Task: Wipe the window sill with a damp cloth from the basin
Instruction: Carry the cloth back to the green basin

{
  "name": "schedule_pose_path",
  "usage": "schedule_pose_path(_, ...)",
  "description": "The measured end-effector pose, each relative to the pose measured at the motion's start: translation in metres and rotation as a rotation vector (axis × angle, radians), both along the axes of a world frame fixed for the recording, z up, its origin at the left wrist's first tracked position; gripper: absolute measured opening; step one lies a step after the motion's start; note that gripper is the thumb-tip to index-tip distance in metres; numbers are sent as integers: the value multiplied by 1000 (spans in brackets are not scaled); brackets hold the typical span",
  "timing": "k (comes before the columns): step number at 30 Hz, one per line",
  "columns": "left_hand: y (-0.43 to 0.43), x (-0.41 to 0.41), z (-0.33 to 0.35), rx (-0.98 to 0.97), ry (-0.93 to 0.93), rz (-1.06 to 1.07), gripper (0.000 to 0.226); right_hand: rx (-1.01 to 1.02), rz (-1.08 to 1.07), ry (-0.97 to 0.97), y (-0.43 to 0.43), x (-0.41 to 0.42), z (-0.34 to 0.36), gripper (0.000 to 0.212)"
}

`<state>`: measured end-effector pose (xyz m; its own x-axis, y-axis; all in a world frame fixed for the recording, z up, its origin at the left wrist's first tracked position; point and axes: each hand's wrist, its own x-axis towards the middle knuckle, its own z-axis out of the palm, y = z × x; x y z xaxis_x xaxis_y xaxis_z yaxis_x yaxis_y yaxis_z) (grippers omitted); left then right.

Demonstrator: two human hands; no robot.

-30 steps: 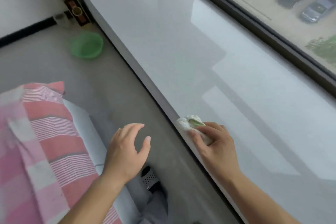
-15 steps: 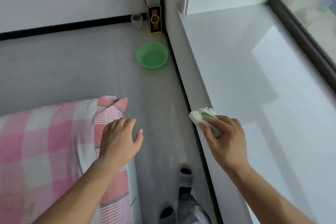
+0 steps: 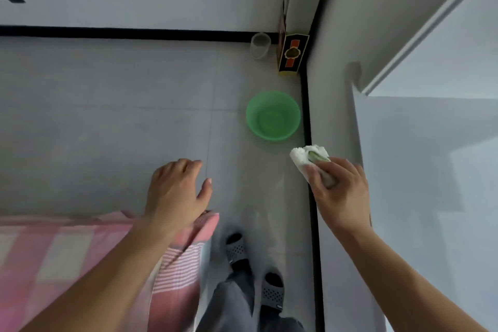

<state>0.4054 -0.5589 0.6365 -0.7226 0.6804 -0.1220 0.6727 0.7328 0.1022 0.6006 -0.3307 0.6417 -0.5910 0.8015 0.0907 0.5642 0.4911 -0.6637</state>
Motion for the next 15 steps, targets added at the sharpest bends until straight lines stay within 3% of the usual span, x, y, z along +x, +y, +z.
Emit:
schedule_pose_path(3, 34, -63, -9, -20, -9, -15, 48, 25, 0, -21, 35, -64, -10, 12)
schedule_pose_path(9, 117, -187, -39, -32, -63, -141, 49, 7, -56, -10, 99, -184, -43, 36)
schedule_pose_path(15, 225, -285, -65, -38, -118, -242, 49, -45, -162, -38, 158, -279, -76, 29)
